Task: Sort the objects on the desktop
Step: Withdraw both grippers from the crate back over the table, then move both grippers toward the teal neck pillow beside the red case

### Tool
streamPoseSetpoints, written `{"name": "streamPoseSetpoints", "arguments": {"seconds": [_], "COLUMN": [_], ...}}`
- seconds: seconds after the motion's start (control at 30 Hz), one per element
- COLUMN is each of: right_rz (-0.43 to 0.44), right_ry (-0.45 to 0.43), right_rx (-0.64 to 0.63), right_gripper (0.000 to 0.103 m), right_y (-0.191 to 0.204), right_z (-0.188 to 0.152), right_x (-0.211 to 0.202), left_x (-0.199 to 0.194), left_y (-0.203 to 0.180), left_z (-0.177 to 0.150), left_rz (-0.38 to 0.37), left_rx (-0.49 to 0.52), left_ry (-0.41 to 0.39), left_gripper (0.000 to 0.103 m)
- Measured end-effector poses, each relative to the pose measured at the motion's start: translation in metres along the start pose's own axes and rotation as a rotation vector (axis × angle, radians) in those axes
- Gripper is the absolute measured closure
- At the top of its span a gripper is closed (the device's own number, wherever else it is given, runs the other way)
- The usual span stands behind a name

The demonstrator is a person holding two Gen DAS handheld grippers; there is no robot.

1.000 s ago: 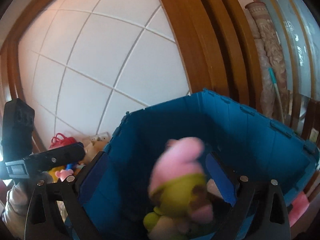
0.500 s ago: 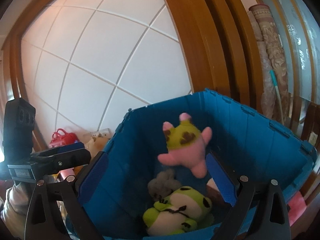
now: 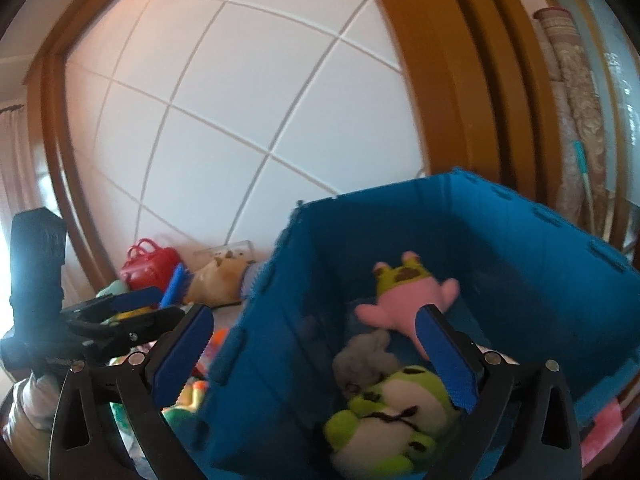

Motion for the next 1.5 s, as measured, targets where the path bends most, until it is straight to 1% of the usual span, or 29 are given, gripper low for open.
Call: {"name": "streamPoseSetpoints", "arguments": {"seconds": [0.13, 0.27, 0.43, 0.53, 0.7, 0.93, 1.03, 1.27, 1.4, 1.5], "right_rz": [0.047, 0.100, 0.157, 0.185, 0.201, 0.222, 0.228, 0.237, 0.233, 0.243], "right_ry": [0.015, 0.027, 0.046, 0.056, 0.091, 0.150, 0.174, 0.229, 0.255, 0.277], "right_rx": [-0.028, -0.063, -0.103, -0.132, -0.192, -0.223, -0.229, -0.221, -0.234, -0.241], "right_gripper": [0.001, 0.001, 0.001, 0.001, 0.001, 0.001, 0.001, 0.001, 0.000, 0.000], "right_y": [0.020, 0.048, 0.097, 0.128, 0.185, 0.259, 0.285, 0.333, 0.348, 0.352], "right_z": [0.001, 0.001, -0.002, -0.007, -0.019, -0.051, -0.065, -0.099, -0.114, -0.120], "right_x": [0.016, 0.031, 0.050, 0.060, 0.081, 0.114, 0.128, 0.155, 0.172, 0.188], "left_x": [-0.012, -0.026, -0.050, -0.065, -0.090, -0.127, -0.140, -0.166, -0.180, -0.191], "left_y": [0.029, 0.058, 0.101, 0.131, 0.185, 0.255, 0.284, 0.348, 0.384, 0.406], "left_z": [-0.010, -0.023, -0.040, -0.049, -0.069, -0.101, -0.117, -0.155, -0.178, -0.195], "left_rz": [0.057, 0.116, 0.186, 0.215, 0.256, 0.302, 0.319, 0.380, 0.456, 0.517], "left_rx": [-0.039, -0.066, -0.095, -0.122, -0.164, -0.196, -0.208, -0.263, -0.290, -0.326], "left_ry": [-0.003, -0.006, -0.009, -0.015, -0.011, 0.004, 0.016, 0.052, 0.076, 0.089], "left_gripper": [0.000, 0.000, 0.000, 0.000, 0.000, 0.000, 0.000, 0.000, 0.000, 0.000]}}
Point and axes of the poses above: each gripper's, at about its wrist camera, not at the fingertips, and x roughly the way its jaws point, y to its left, z to its top, the point moved 5 cm from there along x, roughly the way its jaws point, and after that the axes turned 1 degree about z, right-handed, at the moved point
